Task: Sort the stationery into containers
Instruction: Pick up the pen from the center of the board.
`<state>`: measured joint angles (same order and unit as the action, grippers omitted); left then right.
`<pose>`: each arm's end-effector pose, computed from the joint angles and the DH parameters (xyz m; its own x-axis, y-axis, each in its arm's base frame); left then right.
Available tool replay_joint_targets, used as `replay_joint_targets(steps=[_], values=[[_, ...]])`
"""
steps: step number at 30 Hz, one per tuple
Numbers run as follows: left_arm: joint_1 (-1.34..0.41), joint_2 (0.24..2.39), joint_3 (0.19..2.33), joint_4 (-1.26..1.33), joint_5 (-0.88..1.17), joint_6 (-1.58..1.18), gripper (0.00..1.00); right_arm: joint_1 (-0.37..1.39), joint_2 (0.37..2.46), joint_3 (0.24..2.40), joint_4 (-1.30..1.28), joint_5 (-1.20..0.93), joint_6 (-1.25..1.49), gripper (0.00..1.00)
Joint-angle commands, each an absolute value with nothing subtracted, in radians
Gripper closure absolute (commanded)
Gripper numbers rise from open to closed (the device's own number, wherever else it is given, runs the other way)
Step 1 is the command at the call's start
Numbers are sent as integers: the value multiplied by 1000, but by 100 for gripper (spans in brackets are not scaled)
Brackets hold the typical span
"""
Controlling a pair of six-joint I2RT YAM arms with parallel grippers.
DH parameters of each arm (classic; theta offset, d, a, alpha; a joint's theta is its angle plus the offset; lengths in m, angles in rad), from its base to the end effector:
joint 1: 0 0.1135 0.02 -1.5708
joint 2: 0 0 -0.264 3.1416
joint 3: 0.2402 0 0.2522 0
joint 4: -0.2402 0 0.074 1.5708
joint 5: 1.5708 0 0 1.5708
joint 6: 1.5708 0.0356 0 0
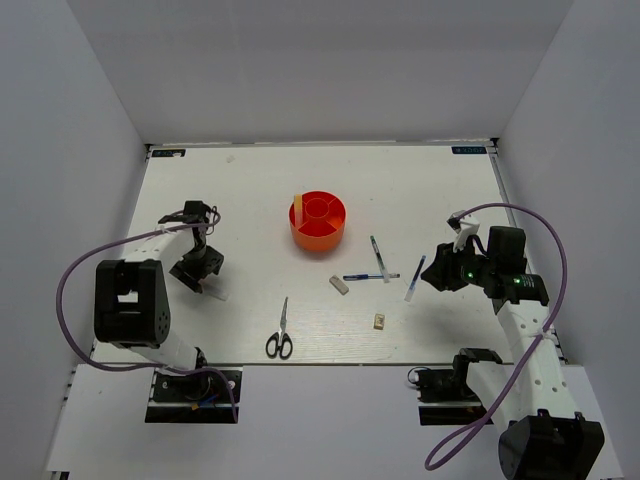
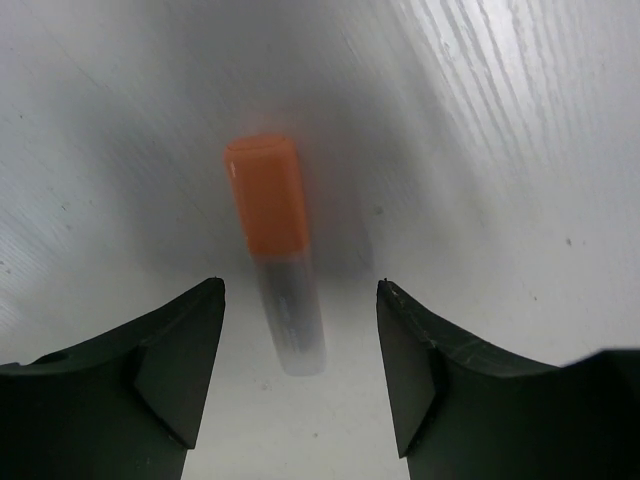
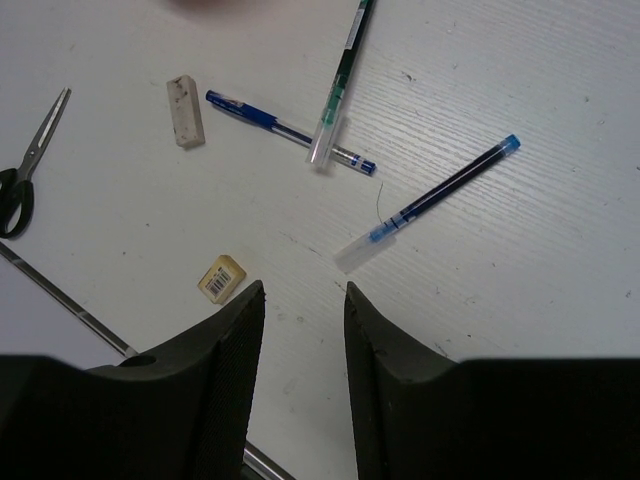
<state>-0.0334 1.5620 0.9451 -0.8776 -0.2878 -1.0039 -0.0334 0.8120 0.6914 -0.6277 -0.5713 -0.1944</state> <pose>0.2606 0.0014 0.1769 -0.5439 -0.7911 -0.2797 -0.8351 0.5431 0.0877 0.1655 0.0137 0.2644 -0.5961 -0.1427 -0.7901 -0.4924 0.8423 0.2194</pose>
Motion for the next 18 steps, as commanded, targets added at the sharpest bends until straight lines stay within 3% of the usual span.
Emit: replay_joint_targets(steps=[1,8,12,14,17,18], values=[[-8,1575,945,-845,-281,-1014,27,-40,805,719,-614,-565,-199,59],[44,1617,937,-821,-305,-999,33,-38,810,718,-615,-569,-199,59],[49,1640,924,-804,-305,-1011,49,-38,813,719,-615,-571,-196,59],[48,1641,910,-796,-295,-1014,52,-38,816,721,-612,-572,-195,59],[49,1640,897,-779,-279,-1011,67,-40,816,719,-611,-572,-195,59],[37,1635,899,-779,-279,-1003,78,-40,816,718,-614,-571,-193,59]])
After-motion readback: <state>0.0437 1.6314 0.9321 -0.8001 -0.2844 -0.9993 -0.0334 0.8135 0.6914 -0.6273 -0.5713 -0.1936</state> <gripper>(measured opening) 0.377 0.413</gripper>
